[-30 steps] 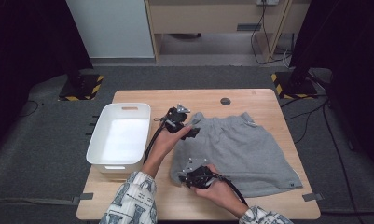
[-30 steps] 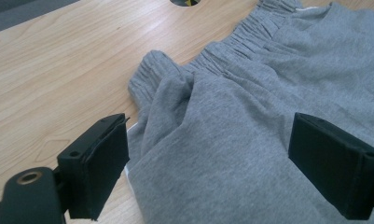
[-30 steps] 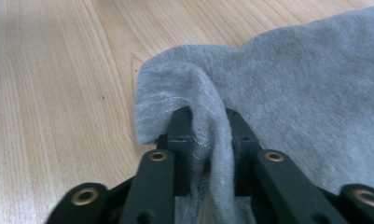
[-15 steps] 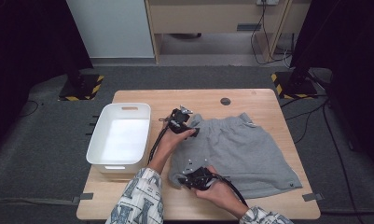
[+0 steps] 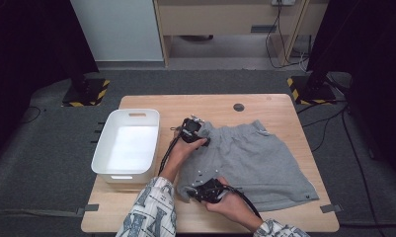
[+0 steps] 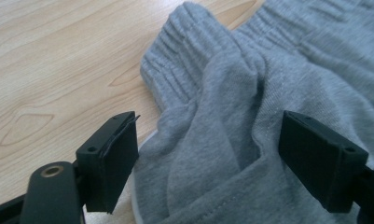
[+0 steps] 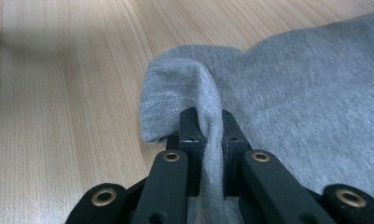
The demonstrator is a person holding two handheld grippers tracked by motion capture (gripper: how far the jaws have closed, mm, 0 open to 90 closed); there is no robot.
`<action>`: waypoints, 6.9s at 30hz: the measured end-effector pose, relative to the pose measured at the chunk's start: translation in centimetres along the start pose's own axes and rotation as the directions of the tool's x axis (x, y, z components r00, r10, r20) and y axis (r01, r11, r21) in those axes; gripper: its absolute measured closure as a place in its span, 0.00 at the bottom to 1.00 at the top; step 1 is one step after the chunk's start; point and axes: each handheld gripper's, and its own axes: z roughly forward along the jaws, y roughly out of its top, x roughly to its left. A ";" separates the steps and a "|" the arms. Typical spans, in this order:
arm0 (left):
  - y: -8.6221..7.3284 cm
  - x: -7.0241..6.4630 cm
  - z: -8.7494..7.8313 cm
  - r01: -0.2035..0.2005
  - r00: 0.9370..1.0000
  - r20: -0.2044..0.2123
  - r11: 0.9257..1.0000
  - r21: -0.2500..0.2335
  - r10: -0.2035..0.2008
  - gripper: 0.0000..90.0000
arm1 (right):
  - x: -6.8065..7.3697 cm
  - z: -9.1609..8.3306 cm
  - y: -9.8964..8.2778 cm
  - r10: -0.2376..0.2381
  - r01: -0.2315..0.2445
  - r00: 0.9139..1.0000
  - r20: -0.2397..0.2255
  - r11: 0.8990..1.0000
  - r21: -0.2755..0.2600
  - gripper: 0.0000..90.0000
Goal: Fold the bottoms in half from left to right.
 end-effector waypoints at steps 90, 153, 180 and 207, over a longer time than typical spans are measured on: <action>4.0 4.2 -12.8 -0.030 0.999 -0.018 0.990 -0.139 0.028 0.94 | 2.4 -4.7 8.8 -0.007 -0.008 0.998 -0.059 0.969 -0.246 0.94; 7.2 1.8 -10.1 0.002 0.999 -0.032 0.991 -0.134 -0.006 0.94 | -0.7 -11.1 5.8 0.026 -0.018 0.999 0.025 0.962 -0.271 0.94; 8.4 0.6 -8.8 0.026 1.000 -0.011 0.984 -0.178 -0.028 0.94 | -2.3 -13.9 5.6 0.042 -0.024 0.997 0.060 0.959 -0.284 0.94; 8.2 -0.5 -6.7 0.017 0.999 -0.039 0.992 -0.125 -0.022 0.93 | -3.1 -14.2 4.5 0.057 -0.036 0.996 0.073 0.964 -0.262 0.94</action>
